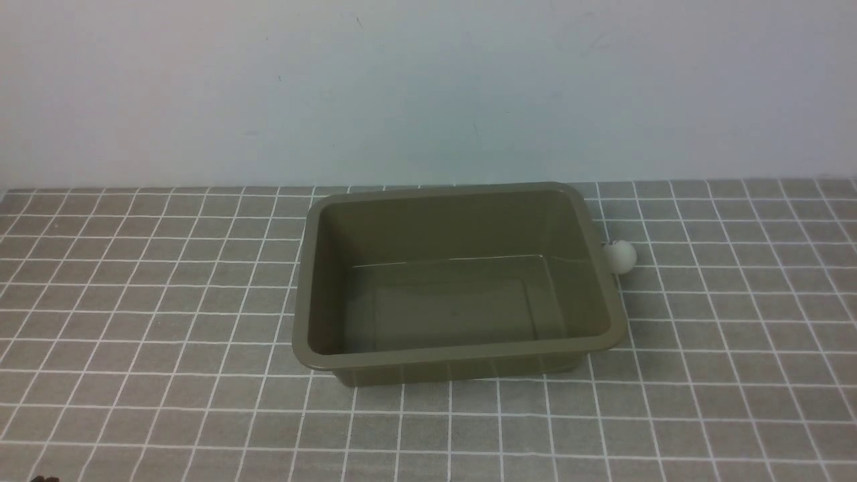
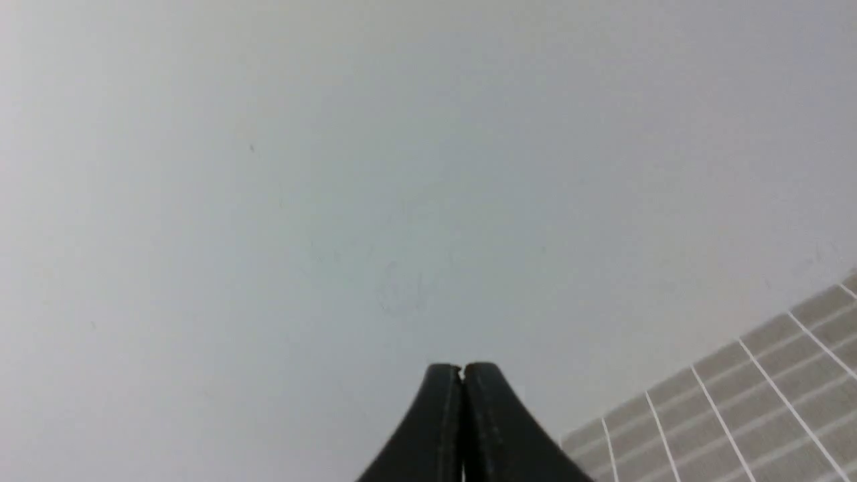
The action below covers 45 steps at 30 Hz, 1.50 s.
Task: Put the table tennis balls into the box on the grey coffee tablecloth.
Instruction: 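Reach for and grasp a ping pong ball on the table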
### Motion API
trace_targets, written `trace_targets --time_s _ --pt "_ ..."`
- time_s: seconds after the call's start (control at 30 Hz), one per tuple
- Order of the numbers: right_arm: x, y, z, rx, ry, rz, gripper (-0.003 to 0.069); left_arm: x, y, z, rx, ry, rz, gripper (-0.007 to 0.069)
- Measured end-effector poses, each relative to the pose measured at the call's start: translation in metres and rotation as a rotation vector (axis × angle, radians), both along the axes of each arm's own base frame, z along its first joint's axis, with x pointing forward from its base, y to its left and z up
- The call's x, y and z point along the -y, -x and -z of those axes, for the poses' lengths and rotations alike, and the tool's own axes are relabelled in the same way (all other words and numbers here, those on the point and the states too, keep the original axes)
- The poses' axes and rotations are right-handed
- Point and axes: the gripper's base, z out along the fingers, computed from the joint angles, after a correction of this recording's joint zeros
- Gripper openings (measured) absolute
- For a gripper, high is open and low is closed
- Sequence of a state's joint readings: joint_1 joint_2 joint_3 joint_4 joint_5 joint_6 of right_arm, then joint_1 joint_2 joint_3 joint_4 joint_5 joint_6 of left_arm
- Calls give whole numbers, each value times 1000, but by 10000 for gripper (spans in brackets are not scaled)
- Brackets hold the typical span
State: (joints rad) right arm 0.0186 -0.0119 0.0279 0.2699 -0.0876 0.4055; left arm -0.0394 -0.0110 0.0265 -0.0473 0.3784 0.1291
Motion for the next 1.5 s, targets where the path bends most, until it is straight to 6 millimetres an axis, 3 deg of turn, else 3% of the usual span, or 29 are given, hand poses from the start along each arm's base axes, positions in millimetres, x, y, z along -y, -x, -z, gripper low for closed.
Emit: trace_targets --time_s 0.13,0.2,0.3,0.43,0.53,0.57,0.77,0.8,0.83,0.87,0.9,1.03,1.1,1.3,1.43,1.5 --pt "1 4 -21 93 -27 -6 -10 0 0 0 0 0 0 -5" --pt "-2 4 -45 68 26 -25 -10 0 0 0 0 0 0 -5" --pt "-7 -13 -85 -113 196 -47 -10 0 0 0 0 0 0 -5" --pt "-12 -62 -107 -501 320 -108 -10 0 0 0 0 0 0 -5" --pt "-17 -120 -111 -846 421 -183 -10 0 0 0 0 2 -1 -5" --pt "-17 -127 -111 -876 431 -191 -10 0 0 0 0 3 -1 -5" --pt "-26 -223 -94 -1179 537 -314 -10 0 0 0 0 3 -1 -5" --pt "-29 -244 -84 -1229 543 -350 -10 0 0 0 0 3 -1 -5" --pt "-30 -248 -86 -1227 543 -353 -10 0 0 0 0 3 -1 -5" --pt "-34 -269 -78 -1256 534 -395 -10 0 0 0 0 3 -1 -5" --pt "-35 -273 -73 -1269 537 -406 -10 0 0 0 0 3 -1 -5" --pt "-47 -328 -54 -1307 499 -504 -10 0 0 0 0 3 -1 -5" --pt "-49 -337 -52 -1306 492 -514 -10 0 0 0 0 3 -1 -5" --pt "-55 -382 -16 -1383 453 -560 35 0 0 0 0 3 -1 -5" --pt "-59 -406 7 -1441 436 -600 143 0 0 0 0 3 -1 -5" --pt "-61 -418 16 -1450 421 -617 235 0 0 0 0 3 -1 -5"
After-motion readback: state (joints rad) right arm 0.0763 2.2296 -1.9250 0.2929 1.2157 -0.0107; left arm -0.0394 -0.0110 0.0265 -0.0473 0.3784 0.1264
